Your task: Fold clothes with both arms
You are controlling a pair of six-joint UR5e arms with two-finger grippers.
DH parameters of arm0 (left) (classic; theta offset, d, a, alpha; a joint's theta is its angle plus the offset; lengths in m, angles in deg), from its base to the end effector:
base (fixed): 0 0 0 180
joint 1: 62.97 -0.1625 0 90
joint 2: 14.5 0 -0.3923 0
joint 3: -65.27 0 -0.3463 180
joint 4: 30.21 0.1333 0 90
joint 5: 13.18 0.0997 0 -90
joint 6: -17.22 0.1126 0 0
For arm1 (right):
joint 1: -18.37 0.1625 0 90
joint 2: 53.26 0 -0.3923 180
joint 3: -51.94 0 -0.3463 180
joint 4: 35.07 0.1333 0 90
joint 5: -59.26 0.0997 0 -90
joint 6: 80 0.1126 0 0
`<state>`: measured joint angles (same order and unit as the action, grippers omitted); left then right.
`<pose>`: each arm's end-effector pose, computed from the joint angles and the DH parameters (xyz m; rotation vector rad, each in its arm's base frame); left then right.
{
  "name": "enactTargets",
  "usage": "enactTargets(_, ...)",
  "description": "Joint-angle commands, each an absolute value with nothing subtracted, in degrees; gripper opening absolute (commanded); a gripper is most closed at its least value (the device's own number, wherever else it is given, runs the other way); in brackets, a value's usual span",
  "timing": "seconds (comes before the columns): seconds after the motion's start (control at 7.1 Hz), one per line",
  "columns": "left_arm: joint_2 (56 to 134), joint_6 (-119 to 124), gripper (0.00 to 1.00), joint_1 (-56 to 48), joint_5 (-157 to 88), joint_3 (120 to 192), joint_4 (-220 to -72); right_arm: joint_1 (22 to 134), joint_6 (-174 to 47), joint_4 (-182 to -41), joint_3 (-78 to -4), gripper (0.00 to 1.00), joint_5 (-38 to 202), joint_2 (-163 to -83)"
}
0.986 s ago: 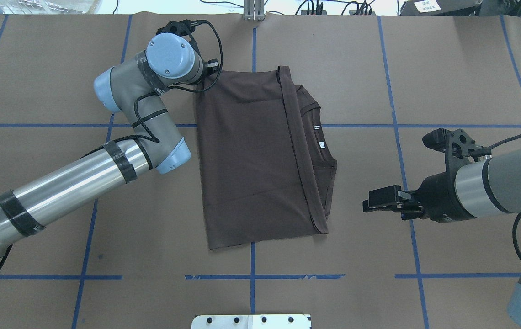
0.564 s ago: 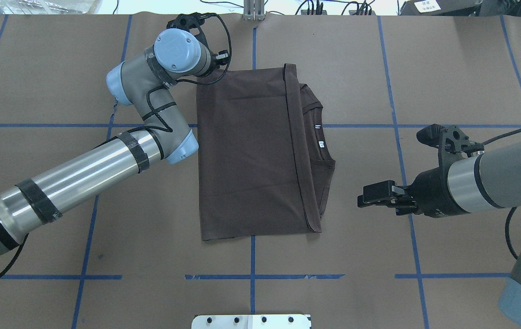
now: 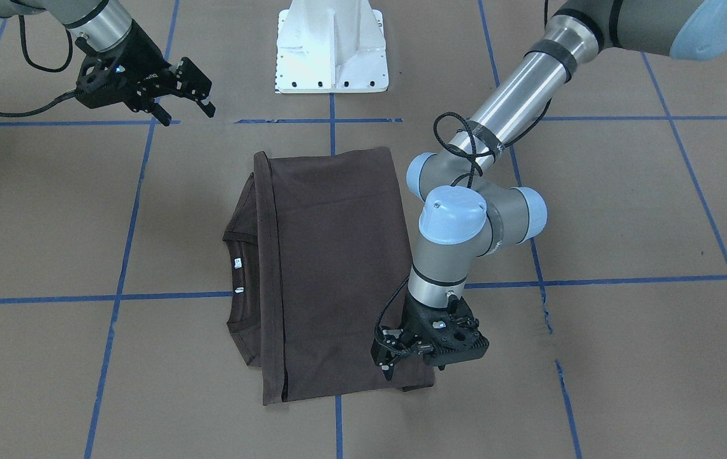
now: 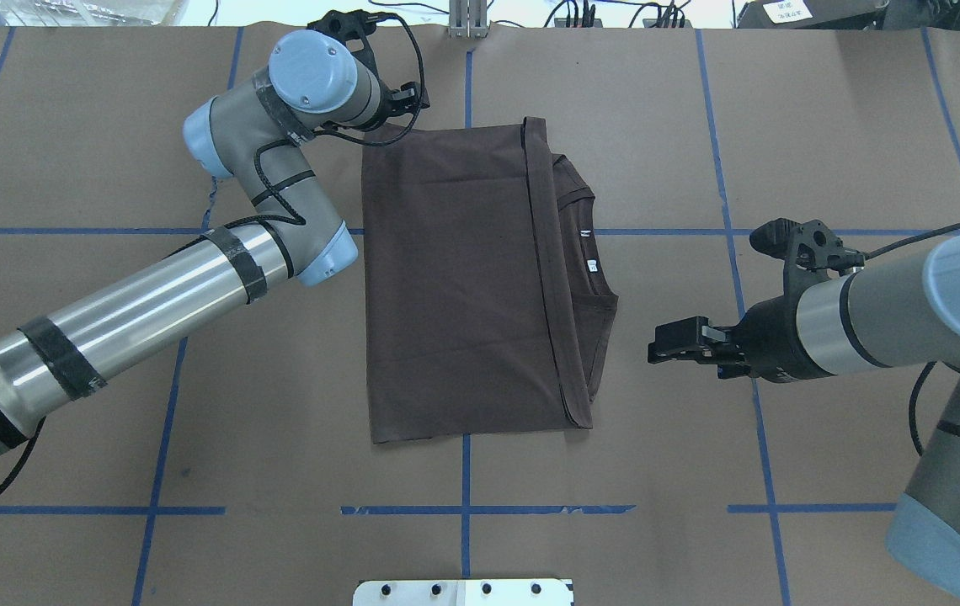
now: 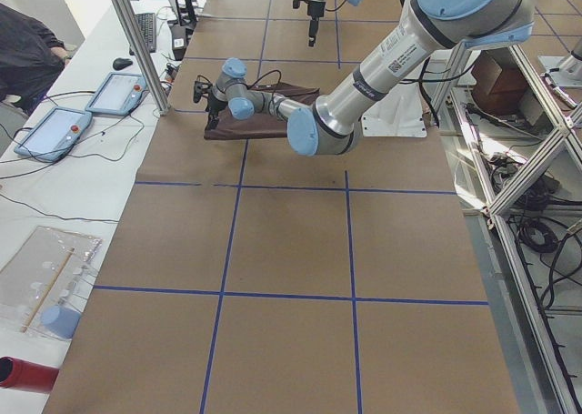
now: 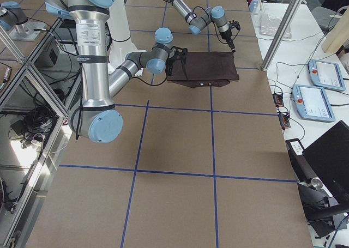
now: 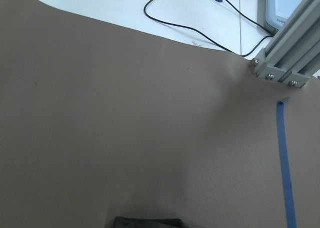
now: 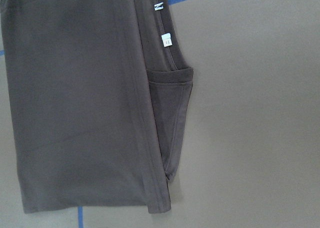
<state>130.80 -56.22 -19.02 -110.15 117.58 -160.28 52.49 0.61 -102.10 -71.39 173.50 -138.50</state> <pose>0.4932 -0.6416 0.2566 0.4132 0.9304 -0.3752 -0.3181 -0.3207 0.3022 0.0340 -1.1147 0.1607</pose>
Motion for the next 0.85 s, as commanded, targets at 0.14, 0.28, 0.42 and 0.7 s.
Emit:
enactTargets(0.14,118.7,-52.2,1.00,-18.9,-113.2,144.0,-143.1,51.3,-1.4,-111.9,-60.9,1.00,169.1,-125.4)
enactTargets(0.28,116.2,-52.2,1.00,-19.1,-113.3,150.5,-139.4,48.8,-4.4,-116.7,-57.3,1.00,164.9,-120.6)
enactTargets(0.42,114.2,-52.2,1.00,-19.9,-113.3,155.7,-136.6,46.7,-7.4,-120.7,-54.3,1.00,161.6,-117.1)
enactTargets(0.7,112.9,-52.3,1.00,-21.3,-113.3,158.0,-135.8,41.5,-8.7,-129.9,-49.4,1.00,156.1,-111.0)
